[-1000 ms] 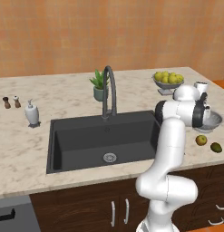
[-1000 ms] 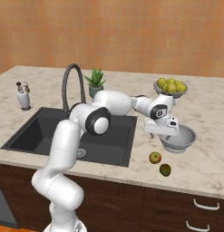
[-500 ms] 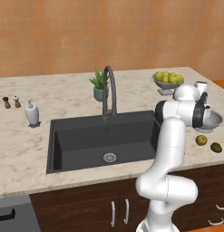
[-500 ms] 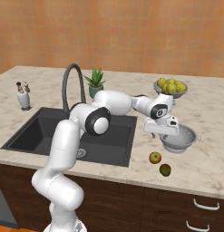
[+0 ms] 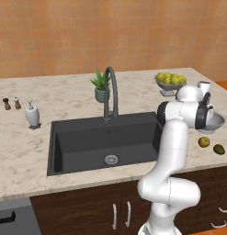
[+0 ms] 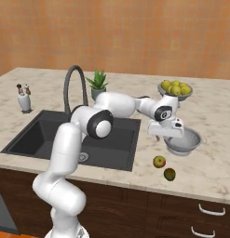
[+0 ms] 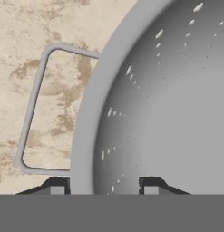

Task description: Put the colander in the sink, put the mango, apple in the colander, and turn on the sink faucet and pour water over the colander.

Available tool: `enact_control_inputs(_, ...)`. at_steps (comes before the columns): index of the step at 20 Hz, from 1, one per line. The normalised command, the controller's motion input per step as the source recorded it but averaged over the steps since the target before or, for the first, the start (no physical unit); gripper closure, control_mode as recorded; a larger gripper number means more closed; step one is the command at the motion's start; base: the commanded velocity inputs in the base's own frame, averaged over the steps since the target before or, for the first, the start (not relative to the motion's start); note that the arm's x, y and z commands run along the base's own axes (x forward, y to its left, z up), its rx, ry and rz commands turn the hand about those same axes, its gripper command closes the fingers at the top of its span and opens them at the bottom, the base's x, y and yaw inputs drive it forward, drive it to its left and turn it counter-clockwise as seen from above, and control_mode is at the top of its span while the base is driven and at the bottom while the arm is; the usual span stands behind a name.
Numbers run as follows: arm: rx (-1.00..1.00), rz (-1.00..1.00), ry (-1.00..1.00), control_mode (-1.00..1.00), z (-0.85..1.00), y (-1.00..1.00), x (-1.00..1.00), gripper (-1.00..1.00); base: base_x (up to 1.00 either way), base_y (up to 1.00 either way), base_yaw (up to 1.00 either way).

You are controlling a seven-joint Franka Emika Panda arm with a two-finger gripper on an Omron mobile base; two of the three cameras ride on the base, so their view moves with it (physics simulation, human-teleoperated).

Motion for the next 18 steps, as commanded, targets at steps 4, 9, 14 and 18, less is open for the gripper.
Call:
enact_control_inputs(4, -0.01, 0.07, -0.05, -1.0, 0.23, 0.02, 0.0, 1.0, 0.0, 0.0, 0.0)
enact_control_inputs(9, -0.03, 0.08, -0.15, -1.0, 0.27, 0.09, -0.04, 1.0, 0.0, 0.0, 0.0)
enact_control_inputs(14, -0.09, 0.07, -0.13, -1.0, 0.17, 0.58, -0.43, 1.0, 0.0, 0.0, 0.0)
enact_control_inputs(18, -0.06, 0.08, -0.02, -1.0, 0.34, 0.59, -0.56, 1.0, 0.0, 0.0, 0.0)
